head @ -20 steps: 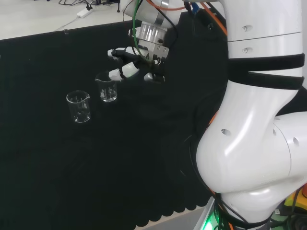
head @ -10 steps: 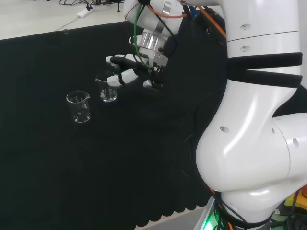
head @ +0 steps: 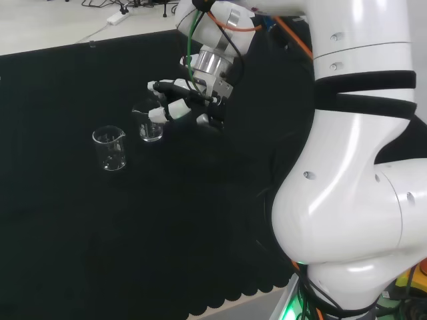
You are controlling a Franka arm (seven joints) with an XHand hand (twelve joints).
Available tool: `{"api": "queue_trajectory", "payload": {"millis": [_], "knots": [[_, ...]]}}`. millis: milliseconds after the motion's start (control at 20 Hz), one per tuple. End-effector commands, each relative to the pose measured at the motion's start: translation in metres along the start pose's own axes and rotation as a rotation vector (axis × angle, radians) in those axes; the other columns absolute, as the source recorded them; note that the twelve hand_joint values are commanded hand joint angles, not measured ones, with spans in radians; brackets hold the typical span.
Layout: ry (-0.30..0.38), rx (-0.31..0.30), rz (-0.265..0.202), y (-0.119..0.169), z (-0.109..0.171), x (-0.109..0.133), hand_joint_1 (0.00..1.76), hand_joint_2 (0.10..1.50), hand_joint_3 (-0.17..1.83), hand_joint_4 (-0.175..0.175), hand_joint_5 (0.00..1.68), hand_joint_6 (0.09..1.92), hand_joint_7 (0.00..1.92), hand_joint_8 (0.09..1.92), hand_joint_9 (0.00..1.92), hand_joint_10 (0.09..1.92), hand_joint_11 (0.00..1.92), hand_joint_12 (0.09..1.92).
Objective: Pick up the beaker on the right.
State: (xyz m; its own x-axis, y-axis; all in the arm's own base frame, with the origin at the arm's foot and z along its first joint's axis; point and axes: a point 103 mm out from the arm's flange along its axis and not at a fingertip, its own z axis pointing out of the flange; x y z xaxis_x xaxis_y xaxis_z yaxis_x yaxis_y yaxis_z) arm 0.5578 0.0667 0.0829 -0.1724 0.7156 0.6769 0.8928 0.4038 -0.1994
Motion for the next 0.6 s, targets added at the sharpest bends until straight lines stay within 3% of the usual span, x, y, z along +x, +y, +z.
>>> {"api": "queue_trajectory", "payload": {"millis": [50,450,600], "knots": [[0.018,-0.003,-0.014,0.006,0.005,0.0,0.81,0.54,0.58,-0.064,0.16,0.09,0.09,0.57,0.18,0.65,0.0,1.0],[0.02,-0.026,-0.047,0.009,0.014,0.001,0.83,0.53,0.58,-0.061,0.18,0.09,0.1,0.57,0.17,0.64,0.0,0.99],[0.012,-0.018,-0.036,0.016,0.026,0.024,0.84,0.53,0.58,-0.06,0.19,0.09,0.1,0.57,0.18,0.64,0.0,0.99]]}}
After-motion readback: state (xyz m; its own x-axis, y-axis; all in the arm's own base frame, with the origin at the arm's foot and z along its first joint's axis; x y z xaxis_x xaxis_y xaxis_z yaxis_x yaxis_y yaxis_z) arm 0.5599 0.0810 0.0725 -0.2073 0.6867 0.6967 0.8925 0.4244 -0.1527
